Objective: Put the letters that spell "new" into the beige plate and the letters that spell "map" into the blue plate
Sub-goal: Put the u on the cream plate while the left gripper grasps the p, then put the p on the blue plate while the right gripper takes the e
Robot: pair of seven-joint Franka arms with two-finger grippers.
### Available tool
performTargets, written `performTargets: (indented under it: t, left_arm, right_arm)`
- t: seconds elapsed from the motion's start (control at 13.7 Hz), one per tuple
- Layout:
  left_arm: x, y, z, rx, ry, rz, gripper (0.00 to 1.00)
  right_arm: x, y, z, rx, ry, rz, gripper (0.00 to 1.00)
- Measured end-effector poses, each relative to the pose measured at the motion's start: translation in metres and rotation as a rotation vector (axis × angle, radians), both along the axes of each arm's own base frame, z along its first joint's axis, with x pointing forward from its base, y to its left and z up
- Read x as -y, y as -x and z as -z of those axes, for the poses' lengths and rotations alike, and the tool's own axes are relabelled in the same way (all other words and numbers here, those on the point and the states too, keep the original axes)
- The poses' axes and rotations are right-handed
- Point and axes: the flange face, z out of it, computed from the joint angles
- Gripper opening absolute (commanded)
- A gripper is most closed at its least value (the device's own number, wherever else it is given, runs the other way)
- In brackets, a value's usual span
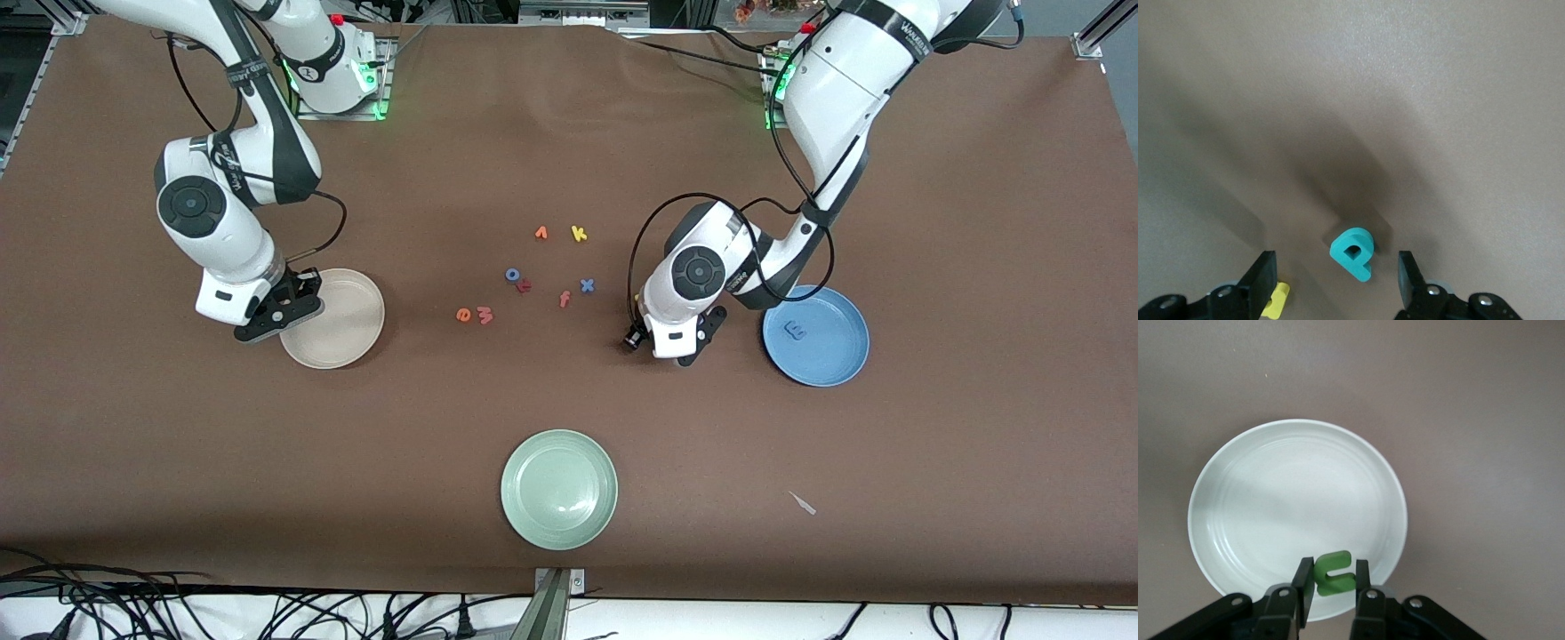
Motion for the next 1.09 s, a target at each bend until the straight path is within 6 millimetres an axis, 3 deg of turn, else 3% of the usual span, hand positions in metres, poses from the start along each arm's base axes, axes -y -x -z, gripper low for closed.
performTargets:
  t: [0.07,0.22,0.29,0.44,0.65,0.87,1.09]
  left_arm:
    - [0.0,0.0,0.001,-0.001,0.0,-0.001,0.73]
    - [0.0,-0.001,0.005,0.007,0.007,-0.004,0.6]
    - [0.0,-0.001,0.006,0.01,0.01,-0.005,0.54]
    - [0.0,-0.001,0.007,0.012,0.012,-0.006,0.3]
    - [0.001,-0.003,0.005,0.018,0.016,-0.007,0.22]
    - [0.001,-0.003,0.005,0.018,0.016,-0.007,0.09]
    - [-0.001,-0.006,0.003,0.024,0.017,-0.007,0.04]
  right_arm:
    - [-0.001,0.001,0.007,-0.016,-0.024,0.026,0.73]
    - [-0.005,0.002,0.017,-0.038,-0.051,0.052,0.81]
    - [-0.008,0.003,0.018,-0.04,-0.065,0.067,0.81]
    - [-0.023,0.002,0.013,-0.03,-0.089,0.09,0.81]
    - [-0.062,0.002,0.0,-0.004,-0.115,0.112,0.82]
    - [-0.12,0.007,-0.011,0.017,-0.15,0.184,0.82]
    - [-0.192,0.026,0.003,0.031,-0.195,0.256,0.82]
